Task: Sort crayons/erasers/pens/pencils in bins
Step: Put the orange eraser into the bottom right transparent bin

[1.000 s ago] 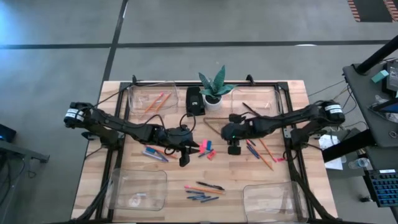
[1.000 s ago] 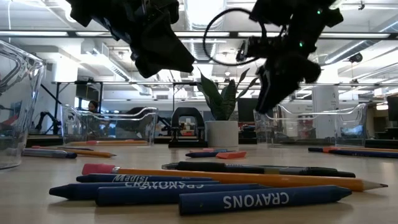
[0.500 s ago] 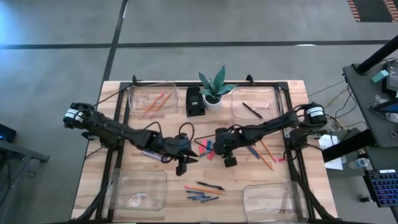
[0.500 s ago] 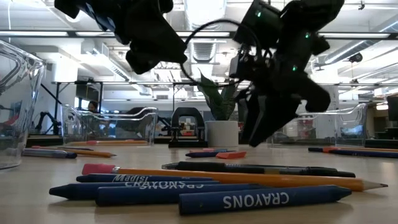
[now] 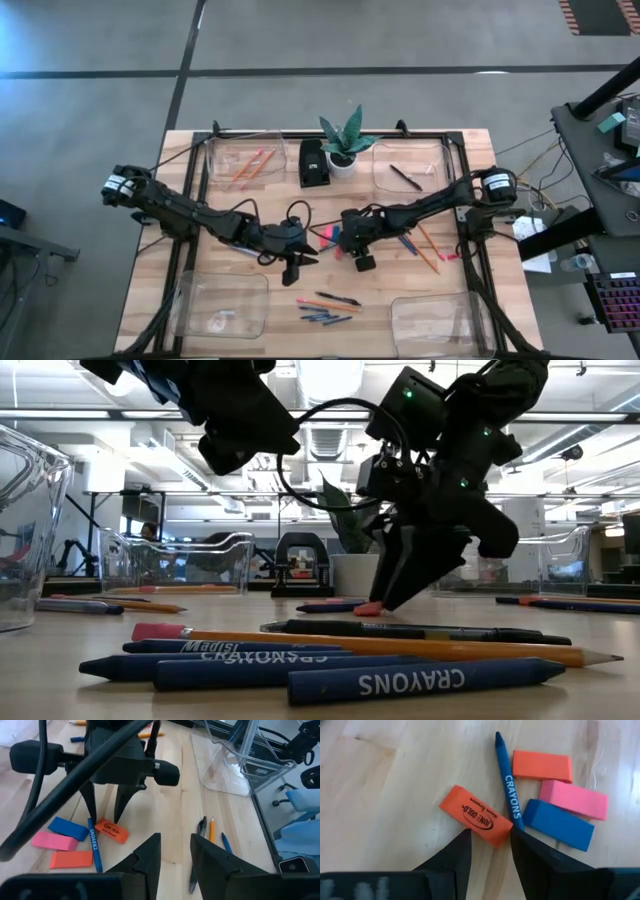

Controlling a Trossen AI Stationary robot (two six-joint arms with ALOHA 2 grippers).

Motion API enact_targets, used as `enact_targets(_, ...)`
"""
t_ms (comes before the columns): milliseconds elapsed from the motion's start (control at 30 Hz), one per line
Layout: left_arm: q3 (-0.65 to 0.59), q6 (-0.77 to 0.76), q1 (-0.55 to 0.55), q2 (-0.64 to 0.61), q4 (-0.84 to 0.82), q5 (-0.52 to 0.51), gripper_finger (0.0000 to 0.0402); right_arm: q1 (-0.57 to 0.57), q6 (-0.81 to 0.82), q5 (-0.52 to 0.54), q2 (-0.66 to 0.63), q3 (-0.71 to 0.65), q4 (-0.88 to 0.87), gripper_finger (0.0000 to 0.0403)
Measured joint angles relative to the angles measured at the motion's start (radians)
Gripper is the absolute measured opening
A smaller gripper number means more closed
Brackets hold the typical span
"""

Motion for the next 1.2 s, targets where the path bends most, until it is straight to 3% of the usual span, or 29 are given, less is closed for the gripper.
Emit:
enact_targets(300, 0.000, 0.000, 0.001, 0.000, -0.001, 0.000, 0.0092, 0.004, -0.006, -0.067, 0.001, 0.007, 0.016, 0.0128)
enact_targets(800, 0.001, 0.000, -0.001, -0.001, -0.005, 0.001, 0.0092, 0.011, -0.322, -0.076, 0.001, 0.007, 0.076, 0.0128)
enact_targets(1200, 0.001, 0.000, -0.008, -0.022, -0.008, 0.008, 0.0092, 0.007, -0.407, -0.151, 0.002, 0.007, 0.075, 0.0128)
